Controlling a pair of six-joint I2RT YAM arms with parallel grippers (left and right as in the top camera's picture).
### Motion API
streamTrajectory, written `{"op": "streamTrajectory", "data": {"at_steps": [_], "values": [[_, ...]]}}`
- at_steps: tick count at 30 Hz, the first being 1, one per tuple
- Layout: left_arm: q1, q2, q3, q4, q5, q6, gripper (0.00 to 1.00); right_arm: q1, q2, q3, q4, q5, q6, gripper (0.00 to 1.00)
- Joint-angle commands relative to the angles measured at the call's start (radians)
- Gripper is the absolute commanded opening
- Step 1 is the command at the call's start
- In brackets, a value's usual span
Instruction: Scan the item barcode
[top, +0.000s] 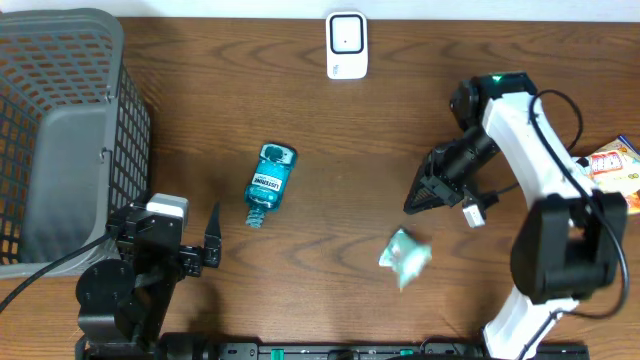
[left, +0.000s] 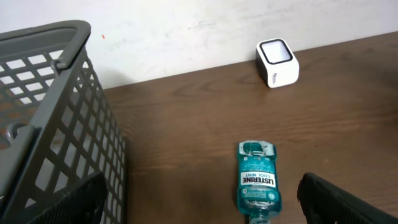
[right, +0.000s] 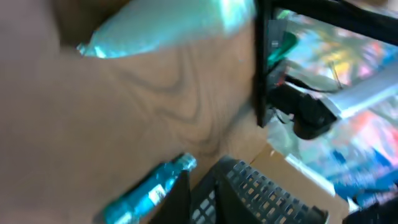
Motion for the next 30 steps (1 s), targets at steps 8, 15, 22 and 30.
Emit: {"op": "streamTrajectory", "data": {"at_steps": [8,15,22,30], "values": [[0.0,-0.001,0.005,0.004,0.013,-0.009,0.98,-0.016,0.105,-0.003,-0.036,-0.085,-0.337,0.29],[0.0,-0.001,0.005,0.004,0.013,-0.009,0.98,0.001,0.105,-0.003,-0.021,-0.11,-1.153,0.13],[0.0,-0.001,0.005,0.004,0.013,-0.009,0.98,0.163,0.094,-0.003,-0.037,-0.03,-1.644,0.01],[0.0,-0.001,0.005,0.004,0.013,-0.009,0.98,0.319,-0.072,-0.003,-0.037,0.007,-1.697,0.01]]}}
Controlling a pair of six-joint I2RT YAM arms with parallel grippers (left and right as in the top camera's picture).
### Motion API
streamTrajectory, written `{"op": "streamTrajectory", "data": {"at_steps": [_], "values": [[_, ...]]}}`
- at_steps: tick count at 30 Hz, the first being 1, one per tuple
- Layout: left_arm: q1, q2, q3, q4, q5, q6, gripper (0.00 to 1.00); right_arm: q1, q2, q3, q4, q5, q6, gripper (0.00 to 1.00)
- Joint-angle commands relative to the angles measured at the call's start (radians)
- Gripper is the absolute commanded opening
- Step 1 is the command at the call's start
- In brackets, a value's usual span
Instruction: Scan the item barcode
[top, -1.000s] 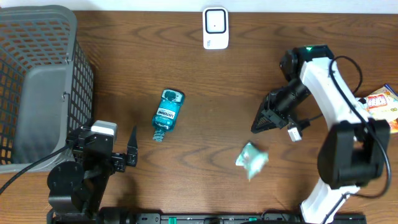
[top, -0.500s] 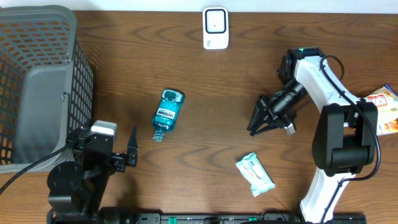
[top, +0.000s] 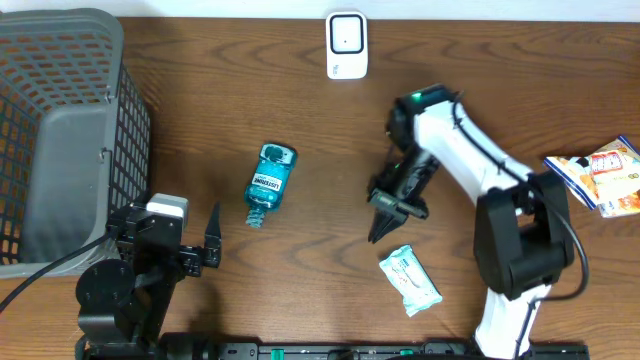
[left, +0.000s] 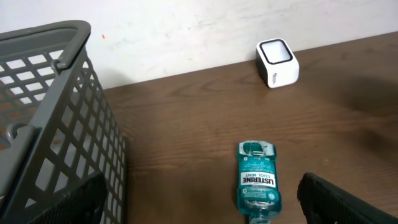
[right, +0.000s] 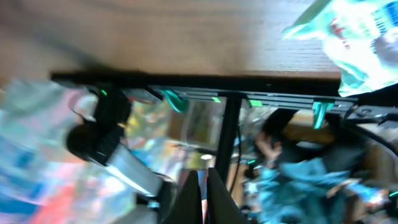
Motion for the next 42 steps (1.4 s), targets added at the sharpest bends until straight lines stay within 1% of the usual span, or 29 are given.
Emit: {"op": "streamTrajectory", "data": {"at_steps": [1,3,5,6,7,8,9,10,11,13,14,15,16,18,23,28,34,38,42], "values": [[0.0,-0.001,0.005,0.004,0.013,-0.009,0.98,0.053,-0.157,-0.002,-0.005,0.051,-0.072,0.01],[0.0,-0.001,0.005,0.004,0.013,-0.009,0.98,0.094,-0.241,-0.002,-0.005,0.118,-0.024,0.01],[0.0,-0.001,0.005,0.004,0.013,-0.009,0.98,0.148,-0.343,-0.002,-0.004,0.265,0.08,0.01],[0.0,-0.001,0.005,0.004,0.013,-0.009,0.98,0.183,-0.394,-0.002,-0.004,0.387,0.158,0.02],[0.0,-0.001,0.005,0.004,0.013,-0.009,0.98,0.219,-0.438,-0.002,-0.004,0.5,0.238,0.04],[0.0,-0.001,0.005,0.004,0.013,-0.009,0.98,0.272,-0.484,-0.002,-0.001,0.631,0.345,0.16],[0.0,-0.001,0.005,0.004,0.013,-0.009,0.98,0.316,-0.516,-0.002,0.002,0.711,0.422,0.2],[0.0,-0.001,0.005,0.004,0.013,-0.009,0.98,0.367,-0.545,-0.002,0.008,0.785,0.491,0.38],[0.0,-0.001,0.005,0.004,0.013,-0.009,0.98,0.417,-0.568,-0.002,0.021,0.844,0.54,0.51],[0.0,-0.001,0.005,0.004,0.013,-0.009,0.98,0.517,-0.595,-0.002,0.057,0.93,0.594,0.67],[0.0,-0.001,0.005,0.004,0.013,-0.009,0.98,0.562,-0.6,-0.002,0.082,0.969,0.605,0.72],[0.0,-0.001,0.005,0.004,0.013,-0.009,0.98,0.639,-0.599,-0.003,0.138,1.07,0.6,0.99],[0.0,-0.001,0.005,0.004,0.013,-0.009,0.98,0.677,-0.593,-0.003,0.146,1.13,0.597,0.99],[0.0,-0.001,0.005,0.004,0.013,-0.009,0.98,0.71,-0.592,-0.003,0.145,1.18,0.597,0.99],[0.0,-0.001,0.005,0.004,0.013,-0.009,0.98,0.704,-0.585,-0.013,0.143,1.206,0.594,0.99],[0.0,-0.001,0.005,0.004,0.013,-0.009,0.98,0.688,-0.541,-0.05,0.168,1.19,0.588,0.99],[0.0,-0.001,0.005,0.004,0.013,-0.009,0.98,0.697,-0.457,-0.156,0.26,1.071,0.469,0.99],[0.0,-0.001,0.005,0.004,0.013,-0.009,0.98,0.685,-0.383,-0.227,0.282,1.073,0.467,0.99],[0.0,-0.001,0.005,0.004,0.013,-0.009,0.98,0.685,-0.303,-0.237,0.283,1.072,0.466,0.99]]}}
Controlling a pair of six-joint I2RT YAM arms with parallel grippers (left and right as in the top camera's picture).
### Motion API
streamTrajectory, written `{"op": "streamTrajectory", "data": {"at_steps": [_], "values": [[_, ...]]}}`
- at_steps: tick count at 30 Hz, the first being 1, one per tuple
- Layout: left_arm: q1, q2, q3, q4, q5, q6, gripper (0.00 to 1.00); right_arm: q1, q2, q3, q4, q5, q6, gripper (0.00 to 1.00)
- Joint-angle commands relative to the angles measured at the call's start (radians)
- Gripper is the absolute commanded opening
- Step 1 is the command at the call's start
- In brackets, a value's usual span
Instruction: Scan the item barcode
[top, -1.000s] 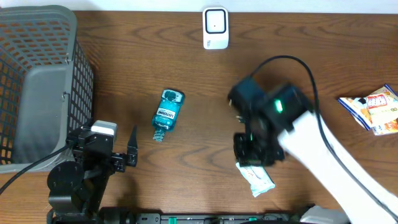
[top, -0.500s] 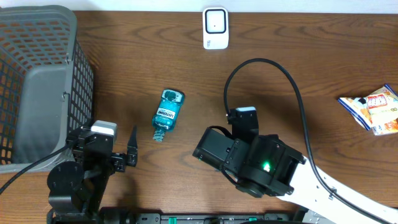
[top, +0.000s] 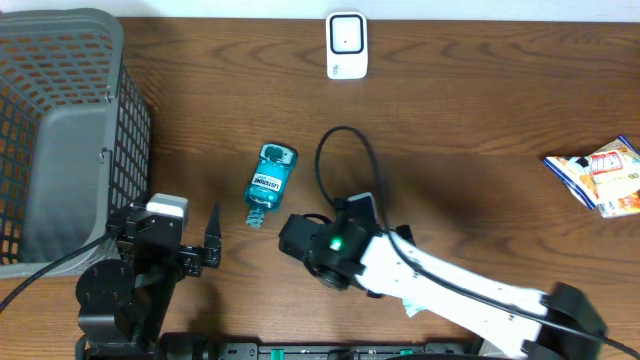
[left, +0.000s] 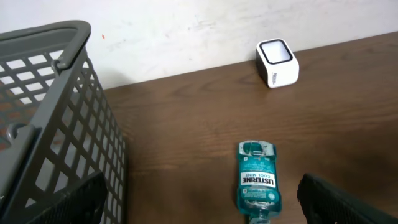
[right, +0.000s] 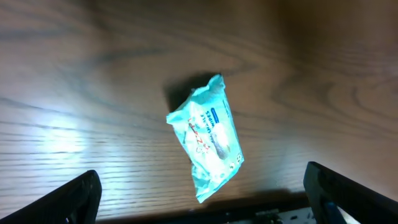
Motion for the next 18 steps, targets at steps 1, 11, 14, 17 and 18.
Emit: {"op": "streamTrajectory", "data": {"at_steps": [1,11,14,17,18], "values": [[0.0,-0.001,0.005,0.004,0.013,-0.009,0.98,-0.007,0.057,-0.006,0.0,0.001,-0.016,0.99],[0.0,-0.001,0.005,0.004,0.013,-0.009,0.98,-0.011,0.169,-0.099,-0.018,-0.127,-0.013,0.99],[0.0,-0.001,0.005,0.004,0.013,-0.009,0.98,-0.023,0.171,-0.137,0.023,-0.183,-0.013,0.96],[0.0,-0.001,0.005,0.004,0.013,-0.009,0.98,-0.039,0.171,-0.149,0.048,-0.222,-0.013,0.92],[0.0,-0.001,0.005,0.004,0.013,-0.009,0.98,-0.042,0.171,-0.149,0.048,-0.222,-0.013,0.9]]}}
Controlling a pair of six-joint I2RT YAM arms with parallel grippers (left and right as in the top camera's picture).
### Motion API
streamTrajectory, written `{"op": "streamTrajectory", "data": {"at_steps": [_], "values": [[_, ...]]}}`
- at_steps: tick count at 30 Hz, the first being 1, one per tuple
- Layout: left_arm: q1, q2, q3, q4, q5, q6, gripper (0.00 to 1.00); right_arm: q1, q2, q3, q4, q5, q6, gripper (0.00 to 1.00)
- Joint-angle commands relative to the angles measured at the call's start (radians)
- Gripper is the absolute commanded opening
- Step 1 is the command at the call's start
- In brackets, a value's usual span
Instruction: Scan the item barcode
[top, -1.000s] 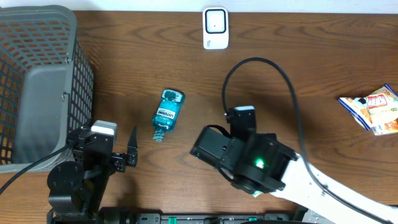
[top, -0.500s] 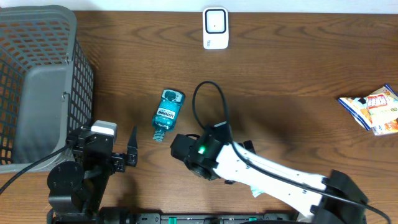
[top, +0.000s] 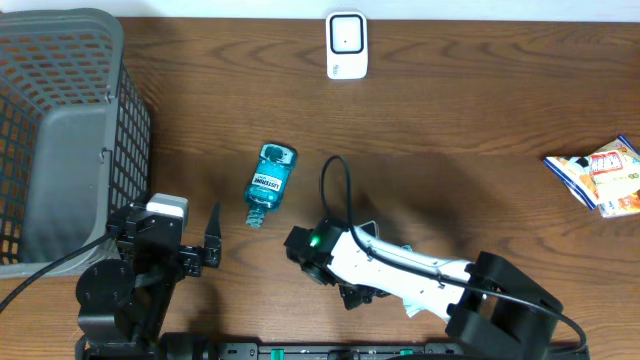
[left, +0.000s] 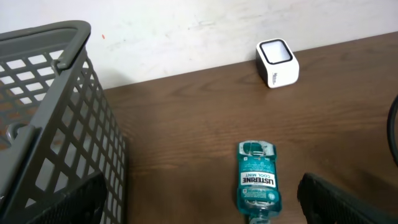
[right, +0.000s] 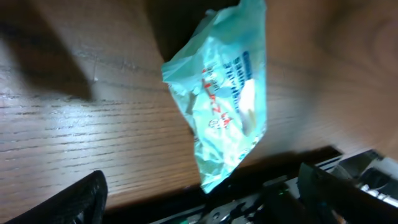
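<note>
A teal wipes packet (right: 221, 106) lies flat on the brown table near its front edge. My right gripper (right: 205, 208) hovers open just above it, with the packet's lower tip between the dark fingers (right: 78, 199); nothing is held. In the overhead view my right arm (top: 400, 270) lies low across the front and hides most of the packet. A teal mouthwash bottle (top: 270, 183) lies on its side left of centre. The white scanner (top: 346, 44) stands at the far edge. My left gripper (left: 202, 211) rests open just short of the bottle (left: 256, 180).
A grey mesh basket (top: 60, 130) fills the far left. Snack packets (top: 600, 175) lie at the right edge. The table's front edge and a black rail (right: 292, 193) run right below the wipes packet.
The wipes packet looks larger and closer in the right wrist view, and the table's front edge has come into view. My right arm is folded tighter near the front. The jaws are still open.
My right gripper was at the right middle with the wipes packet blurred just below it. Then the packet lay flat near the front edge with the gripper beside it. Later the arm stretched low along the front, looking down on the packet. Left arm and bottle never moved.
</note>
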Motion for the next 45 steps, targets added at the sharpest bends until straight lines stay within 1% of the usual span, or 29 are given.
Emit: {"op": "streamTrajectory", "data": {"at_steps": [1,6,11,15,18,20,22,27,34,39,42,43,45], "values": [[0.0,-0.001,0.005,0.004,0.013,-0.009,0.98,-0.022,0.005,-0.007,0.007,-0.047,0.0,0.89],[0.0,-0.001,0.005,0.004,0.013,-0.009,0.98,-0.04,0.005,-0.01,0.014,-0.047,0.0,0.86],[0.0,-0.001,0.005,0.004,0.013,-0.009,0.98,-0.056,0.005,-0.051,0.042,-0.055,0.001,0.85],[0.0,-0.001,0.005,0.004,0.013,-0.009,0.98,-0.074,0.005,-0.108,0.098,-0.104,0.0,0.85],[0.0,-0.001,0.005,0.004,0.013,-0.009,0.98,-0.095,0.005,-0.13,0.119,-0.135,-0.001,0.8],[0.0,-0.001,0.005,0.004,0.013,-0.009,0.98,-0.108,0.005,-0.132,0.121,-0.135,0.0,0.75],[0.0,-0.001,0.005,0.004,0.013,-0.009,0.98,-0.121,0.005,-0.132,0.121,-0.132,0.0,0.72],[0.0,-0.001,0.005,0.004,0.013,-0.009,0.98,-0.135,0.005,-0.137,0.127,-0.113,0.001,0.71],[0.0,-0.001,0.005,0.004,0.013,-0.009,0.98,-0.141,0.005,-0.155,0.143,-0.087,0.001,0.74],[0.0,-0.001,0.005,0.004,0.013,-0.009,0.98,-0.176,0.005,-0.157,0.157,-0.043,-0.018,0.75],[0.0,-0.001,0.005,0.004,0.013,-0.009,0.98,-0.187,0.005,-0.157,0.174,-0.038,-0.047,0.71],[0.0,-0.001,0.005,0.004,0.013,-0.009,0.98,-0.187,0.005,-0.158,0.184,-0.038,-0.061,0.64],[0.0,-0.001,0.005,0.004,0.013,-0.009,0.98,-0.187,0.005,-0.161,0.208,-0.038,-0.082,0.59]]}}
